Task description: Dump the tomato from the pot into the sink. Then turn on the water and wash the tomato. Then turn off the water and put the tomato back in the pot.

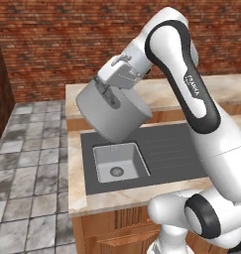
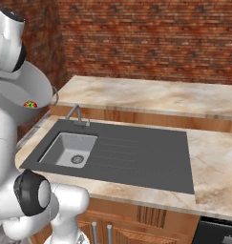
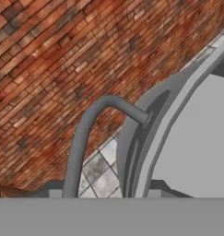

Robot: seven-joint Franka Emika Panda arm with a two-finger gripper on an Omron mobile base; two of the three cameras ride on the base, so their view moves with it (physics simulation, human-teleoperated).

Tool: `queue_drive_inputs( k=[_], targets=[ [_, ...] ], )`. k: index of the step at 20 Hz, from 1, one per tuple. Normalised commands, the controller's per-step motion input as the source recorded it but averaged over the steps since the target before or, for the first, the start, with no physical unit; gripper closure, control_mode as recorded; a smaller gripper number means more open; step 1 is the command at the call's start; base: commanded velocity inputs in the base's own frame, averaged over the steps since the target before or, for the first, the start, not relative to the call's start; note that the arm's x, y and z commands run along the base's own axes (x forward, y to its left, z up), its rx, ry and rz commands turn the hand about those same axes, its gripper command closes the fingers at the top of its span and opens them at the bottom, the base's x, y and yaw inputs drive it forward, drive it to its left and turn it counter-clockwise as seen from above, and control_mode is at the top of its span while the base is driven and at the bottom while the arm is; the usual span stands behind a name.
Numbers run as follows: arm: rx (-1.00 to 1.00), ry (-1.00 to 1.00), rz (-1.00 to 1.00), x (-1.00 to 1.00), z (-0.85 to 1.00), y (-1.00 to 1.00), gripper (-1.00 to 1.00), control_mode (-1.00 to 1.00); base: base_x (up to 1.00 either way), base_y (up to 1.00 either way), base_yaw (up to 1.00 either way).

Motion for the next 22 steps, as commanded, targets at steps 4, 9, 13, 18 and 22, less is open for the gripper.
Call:
queue_drive_inputs(
  k=[4,9,13,18,22],
  targets=[
    [0.17,0.01,0.02,0.47,-0.06,0.34,1.00,-1.00,0.00,0.00,0.00],
    [0.17,0.04,0.01,0.64,-0.07,0.15,1.00,-1.00,0.00,0.00,0.00],
    [0.14,0.02,0.00,0.70,-0.13,0.03,1.00,-1.00,0.00,0.00,0.00],
    [0.12,0.01,0.00,0.48,-0.14,0.00,1.00,-1.00,0.00,0.00,0.00],
    [0.13,0.02,0.00,0.25,-0.08,0.00,1.00,-1.00,0.00,0.00,0.00]
  ],
)
